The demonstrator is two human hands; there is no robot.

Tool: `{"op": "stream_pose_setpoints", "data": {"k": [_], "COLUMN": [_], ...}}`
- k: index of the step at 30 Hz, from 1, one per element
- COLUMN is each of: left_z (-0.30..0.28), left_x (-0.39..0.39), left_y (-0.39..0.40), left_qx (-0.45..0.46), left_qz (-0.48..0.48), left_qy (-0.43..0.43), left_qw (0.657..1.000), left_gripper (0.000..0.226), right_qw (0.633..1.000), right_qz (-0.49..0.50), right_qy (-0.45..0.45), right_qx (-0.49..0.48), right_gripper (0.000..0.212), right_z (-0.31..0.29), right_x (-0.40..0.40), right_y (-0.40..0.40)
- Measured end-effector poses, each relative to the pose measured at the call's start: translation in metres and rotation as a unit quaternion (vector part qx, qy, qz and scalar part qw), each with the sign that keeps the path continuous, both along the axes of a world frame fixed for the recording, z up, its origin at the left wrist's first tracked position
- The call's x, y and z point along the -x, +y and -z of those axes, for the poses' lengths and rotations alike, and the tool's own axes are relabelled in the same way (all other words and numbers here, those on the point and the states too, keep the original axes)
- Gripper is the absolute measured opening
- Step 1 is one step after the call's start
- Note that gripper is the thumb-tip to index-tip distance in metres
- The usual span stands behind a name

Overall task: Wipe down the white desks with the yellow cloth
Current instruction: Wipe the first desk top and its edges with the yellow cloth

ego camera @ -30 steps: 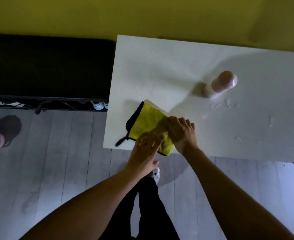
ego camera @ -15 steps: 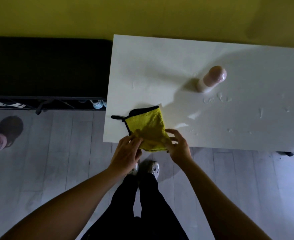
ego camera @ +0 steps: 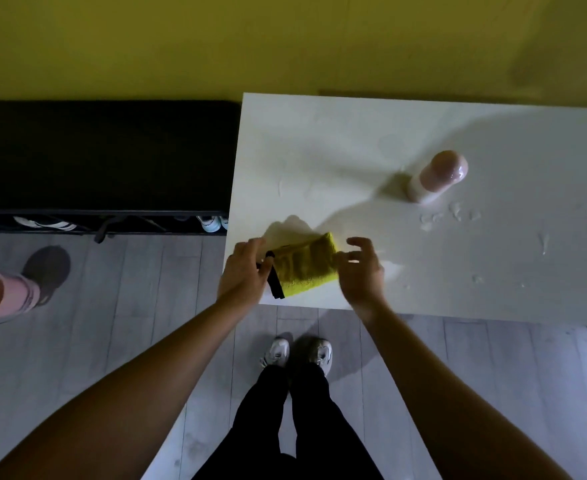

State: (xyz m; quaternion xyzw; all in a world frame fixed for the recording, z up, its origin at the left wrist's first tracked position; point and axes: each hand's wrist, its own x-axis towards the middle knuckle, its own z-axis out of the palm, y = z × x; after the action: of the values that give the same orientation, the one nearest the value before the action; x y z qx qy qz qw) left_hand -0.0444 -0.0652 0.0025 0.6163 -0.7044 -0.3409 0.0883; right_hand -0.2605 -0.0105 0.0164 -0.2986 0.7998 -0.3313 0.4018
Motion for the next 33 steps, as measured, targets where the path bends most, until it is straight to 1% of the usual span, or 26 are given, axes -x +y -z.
{"op": "stream_pose_setpoints", "data": {"k": [1,2,3,4,5,6,7,9,11,12,13,14,15,17,18,19,20,21,22,23,24,26,29,30,32,33], "left_z": [0.004,0.007,0.010,0.015,0.019,0.021,0.023,0.021,0.017,0.014,0.011,0.008,0.005,0.003,0.002,0.002,0.003,0.007,0.010,0.013,0.018,0.030,0.046,0.050,0.057,0.061], "left_x": [-0.004,-0.006,-0.008,-0.008,-0.008,-0.007,-0.006,-0.002,0.000,0.000,-0.001,-0.002,-0.005,-0.011,-0.013,-0.015,-0.016,-0.015,-0.014,-0.013,-0.012,-0.011,-0.004,0.000,0.008,0.012], "left_y": [0.001,0.006,0.012,0.020,0.029,0.035,0.040,0.045,0.046,0.046,0.045,0.044,0.041,0.034,0.028,0.021,0.013,0.003,-0.006,-0.013,-0.024,-0.048,-0.085,-0.097,-0.122,-0.134], "left_qx": [0.024,0.041,0.052,0.057,0.057,0.052,0.041,0.012,0.000,-0.003,-0.004,-0.006,-0.008,-0.009,-0.009,-0.008,-0.008,-0.008,-0.006,0.001,0.010,0.032,0.070,0.088,0.121,0.132], "left_qz": [0.055,0.112,0.162,0.199,0.218,0.217,0.208,0.188,0.157,0.137,0.118,0.106,0.103,0.109,0.112,0.114,0.114,0.114,0.117,0.122,0.128,0.148,0.174,0.178,0.193,0.202], "left_qy": [-0.022,-0.045,-0.069,-0.089,-0.098,-0.103,-0.111,-0.124,-0.120,-0.120,-0.123,-0.128,-0.137,-0.159,-0.169,-0.176,-0.179,-0.178,-0.180,-0.182,-0.181,-0.171,-0.150,-0.143,-0.133,-0.131], "left_qw": [0.998,0.992,0.983,0.974,0.969,0.969,0.971,0.974,0.980,0.983,0.985,0.986,0.985,0.981,0.979,0.978,0.977,0.977,0.977,0.976,0.975,0.974,0.971,0.970,0.964,0.962], "left_gripper": [0.040,0.040,0.043,0.048,0.055,0.061,0.067,0.071,0.070,0.069,0.068,0.067,0.066,0.062,0.061,0.060,0.059,0.059,0.058,0.058,0.057,0.059,0.061,0.061,0.063,0.065], "right_qw": [0.993,0.971,0.936,0.896,0.864,0.846,0.839,0.835,0.815,0.807,0.806,0.816,0.838,0.879,0.888,0.887,0.880,0.862,0.833,0.803,0.785,0.784,0.793,0.787,0.772,0.781], "right_qz": [-0.075,-0.150,-0.226,-0.295,-0.348,-0.383,-0.403,-0.411,-0.419,-0.423,-0.416,-0.389,-0.343,-0.257,-0.234,-0.220,-0.219,-0.241,-0.292,-0.353,-0.404,-0.459,-0.483,-0.495,-0.506,-0.488], "right_qy": [0.085,0.165,0.234,0.284,0.313,0.323,0.322,0.317,0.338,0.350,0.366,0.382,0.390,0.393,0.395,0.405,0.419,0.432,0.436,0.429,0.411,0.366,0.338,0.337,0.344,0.344], "right_qx": [0.037,0.088,0.138,0.173,0.188,0.184,0.175,0.183,0.213,0.218,0.209,0.193,0.165,0.078,0.042,0.031,0.056,0.113,0.176,0.217,0.228,0.202,0.154,0.151,0.170,0.183], "right_gripper": [0.023,0.020,0.021,0.028,0.035,0.042,0.048,0.054,0.060,0.061,0.058,0.051,0.044,0.045,0.048,0.049,0.048,0.045,0.045,0.047,0.050,0.059,0.072,0.073,0.065,0.061], "right_z": [0.000,0.002,0.006,0.014,0.023,0.032,0.041,0.050,0.058,0.061,0.063,0.064,0.064,0.060,0.057,0.052,0.049,0.050,0.052,0.054,0.058,0.066,0.068,0.067,0.069,0.071], "right_x": [-0.005,-0.010,-0.015,-0.020,-0.023,-0.023,-0.021,-0.012,-0.003,-0.001,0.000,0.001,0.002,0.007,0.010,0.013,0.017,0.022,0.029,0.038,0.046,0.053,0.055,0.056,0.058,0.059], "right_y": [0.003,0.005,0.007,0.008,0.009,0.010,0.012,0.017,0.018,0.017,0.015,0.012,0.006,-0.009,-0.018,-0.027,-0.035,-0.042,-0.045,-0.046,-0.050,-0.056,-0.063,-0.063,-0.066,-0.070]}}
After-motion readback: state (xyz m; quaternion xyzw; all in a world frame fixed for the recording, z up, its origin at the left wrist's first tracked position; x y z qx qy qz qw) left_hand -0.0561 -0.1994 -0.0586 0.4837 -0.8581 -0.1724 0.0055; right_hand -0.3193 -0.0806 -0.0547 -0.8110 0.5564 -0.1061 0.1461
